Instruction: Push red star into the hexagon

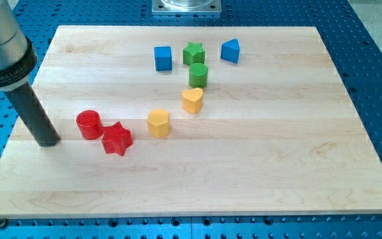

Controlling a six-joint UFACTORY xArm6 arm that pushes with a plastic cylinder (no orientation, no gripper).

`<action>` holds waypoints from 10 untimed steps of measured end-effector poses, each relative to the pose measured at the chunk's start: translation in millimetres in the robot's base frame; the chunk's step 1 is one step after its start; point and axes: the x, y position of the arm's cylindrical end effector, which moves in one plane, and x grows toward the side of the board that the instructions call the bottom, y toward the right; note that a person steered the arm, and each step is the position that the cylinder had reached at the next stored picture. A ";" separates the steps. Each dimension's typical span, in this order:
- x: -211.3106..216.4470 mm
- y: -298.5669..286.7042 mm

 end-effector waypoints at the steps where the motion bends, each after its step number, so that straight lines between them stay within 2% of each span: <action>1: 0.0 2.7; 2: -0.4 10.7; 4: 51.8 67.5; 6: 27.6 81.0; 7: 26.5 132.0; 9: 56.0 171.9; 10: 56.0 213.0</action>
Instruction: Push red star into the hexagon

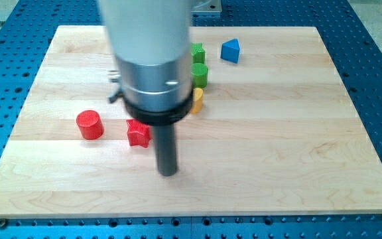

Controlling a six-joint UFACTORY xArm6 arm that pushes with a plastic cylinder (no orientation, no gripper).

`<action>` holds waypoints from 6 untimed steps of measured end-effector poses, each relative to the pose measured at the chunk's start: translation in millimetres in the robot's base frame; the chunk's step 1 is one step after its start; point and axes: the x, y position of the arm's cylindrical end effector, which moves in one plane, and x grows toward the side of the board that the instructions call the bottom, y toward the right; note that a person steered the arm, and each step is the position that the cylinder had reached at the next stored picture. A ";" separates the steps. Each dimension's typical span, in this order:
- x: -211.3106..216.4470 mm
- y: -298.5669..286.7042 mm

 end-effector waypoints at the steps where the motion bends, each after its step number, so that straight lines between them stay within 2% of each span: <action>1: 7.9 32.6; 2: 35.7 72.7; 4: 35.5 243.0; 6: 35.6 244.9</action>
